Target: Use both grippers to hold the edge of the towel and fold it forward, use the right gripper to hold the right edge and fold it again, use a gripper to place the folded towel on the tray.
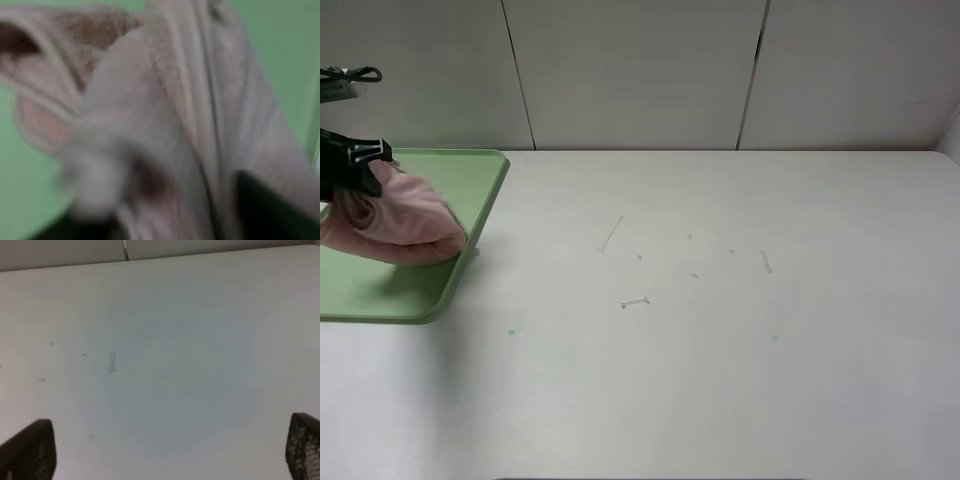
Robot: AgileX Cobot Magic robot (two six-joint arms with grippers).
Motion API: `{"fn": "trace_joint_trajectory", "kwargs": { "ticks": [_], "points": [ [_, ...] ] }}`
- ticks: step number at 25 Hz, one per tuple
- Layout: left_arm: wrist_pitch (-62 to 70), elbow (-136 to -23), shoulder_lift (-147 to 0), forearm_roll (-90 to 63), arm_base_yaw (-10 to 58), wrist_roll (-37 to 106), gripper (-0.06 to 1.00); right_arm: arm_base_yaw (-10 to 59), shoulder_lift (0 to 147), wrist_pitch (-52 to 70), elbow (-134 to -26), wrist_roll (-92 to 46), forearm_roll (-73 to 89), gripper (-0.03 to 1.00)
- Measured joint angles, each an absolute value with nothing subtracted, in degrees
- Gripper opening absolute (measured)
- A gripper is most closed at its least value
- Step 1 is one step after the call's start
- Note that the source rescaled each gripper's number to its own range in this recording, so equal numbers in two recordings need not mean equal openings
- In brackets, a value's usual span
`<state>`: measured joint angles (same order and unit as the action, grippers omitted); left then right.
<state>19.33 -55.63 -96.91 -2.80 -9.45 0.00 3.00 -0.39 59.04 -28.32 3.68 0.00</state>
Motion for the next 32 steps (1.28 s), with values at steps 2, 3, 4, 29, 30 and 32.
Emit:
{"fn": "trace_joint_trajectory", "kwargs": {
  "ticks": [2,3,4,29,30,32],
  "points": [
    [20.0,-55.6,-96.9,-2.9,-9.6,0.0,0.83,3.0,-0.4,59.0,-28.3,3.7,0.0,1.0],
    [21.0,-55.6,-96.9,-2.8,-9.7,0.0,0.9,3.0,-0.4,59.0,-28.3,3.7,0.0,1.0],
    [21.9,-55.6,-96.9,-2.6,-9.7,0.3,0.94,3.0,-0.4,59.0,-28.3,3.7,0.0,1.0],
    [50.4,-55.6,-71.4,-1.5,-9.9,1.3,1.0,3.0,-0.4,59.0,-28.3,3.7,0.0,1.0],
    [51.7,-55.6,-69.5,-1.5,-9.9,1.6,1.0,3.0,-0.4,59.0,-28.3,3.7,0.0,1.0],
    [54.5,-55.6,-65.7,-1.5,-9.9,2.2,1.0,3.0,-0.4,59.0,-28.3,3.7,0.0,1.0]
  ]
}}
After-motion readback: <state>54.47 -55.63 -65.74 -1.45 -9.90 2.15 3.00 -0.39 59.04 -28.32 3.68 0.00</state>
